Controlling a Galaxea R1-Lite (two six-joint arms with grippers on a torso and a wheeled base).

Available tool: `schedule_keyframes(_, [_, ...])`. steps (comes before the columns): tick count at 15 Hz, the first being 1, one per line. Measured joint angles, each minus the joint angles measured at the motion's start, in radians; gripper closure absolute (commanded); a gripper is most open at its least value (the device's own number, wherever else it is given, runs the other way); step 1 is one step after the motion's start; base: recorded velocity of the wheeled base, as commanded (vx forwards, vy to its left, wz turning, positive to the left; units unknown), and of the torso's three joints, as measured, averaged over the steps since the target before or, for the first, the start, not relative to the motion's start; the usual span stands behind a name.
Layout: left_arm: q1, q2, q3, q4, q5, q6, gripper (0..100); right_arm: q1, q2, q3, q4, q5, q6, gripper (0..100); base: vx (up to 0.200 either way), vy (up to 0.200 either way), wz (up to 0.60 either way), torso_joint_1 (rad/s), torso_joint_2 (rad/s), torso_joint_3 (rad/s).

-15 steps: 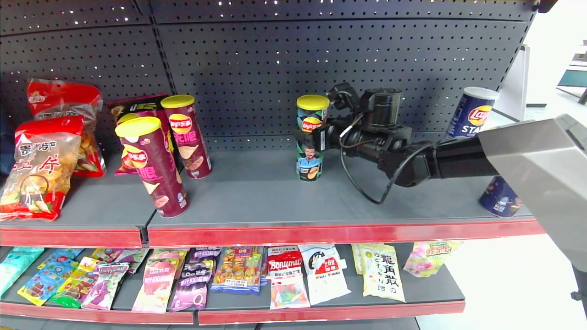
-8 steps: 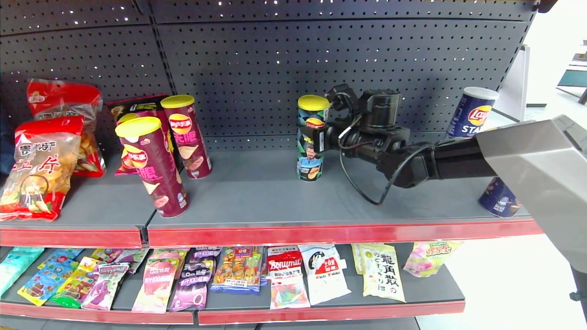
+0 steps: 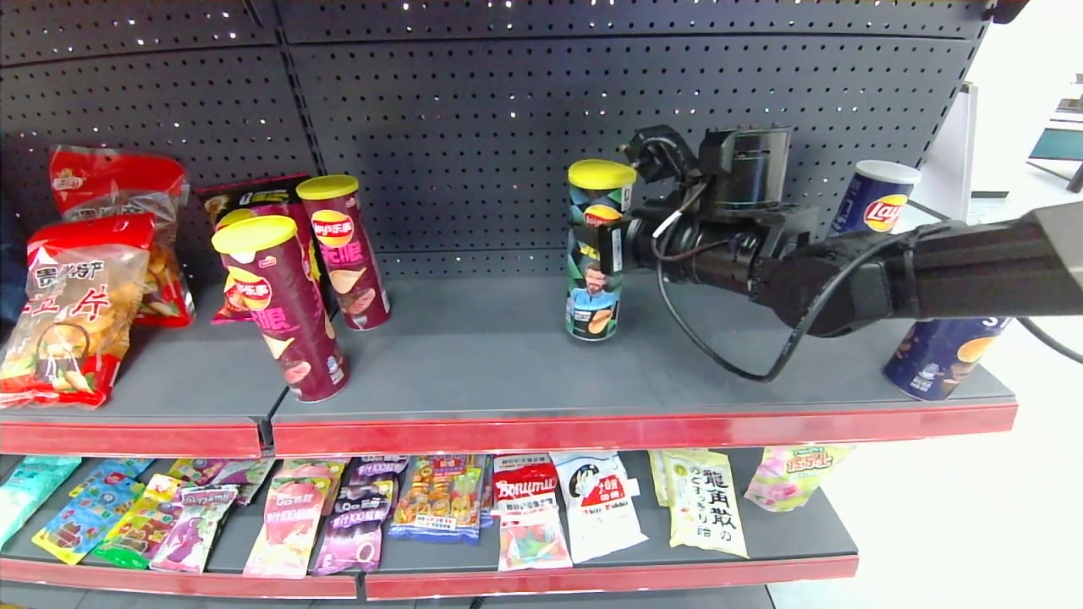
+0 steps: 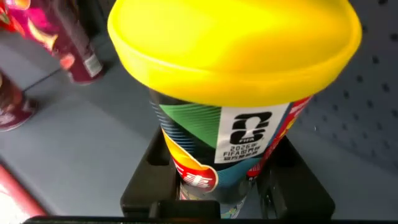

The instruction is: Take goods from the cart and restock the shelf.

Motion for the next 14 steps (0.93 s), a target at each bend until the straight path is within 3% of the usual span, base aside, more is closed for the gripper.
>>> schedule_keyframes(5, [0.000,0.000,0.001,0.000,0.000,-0.001,100,0.043,-0.145,0.222,-0.015,-0.115,0.023,100,0.000,0.000,0.00,0.000,0.00,0.000])
schedule_keyframes(14, [0.000,-0.001,0.004,0.000,0.000,-0.001,100,0.089,-0.179,0.370,-0.195,-0.220,0.053,100,0.000,0.000,0.00,0.000,0.00,0.000])
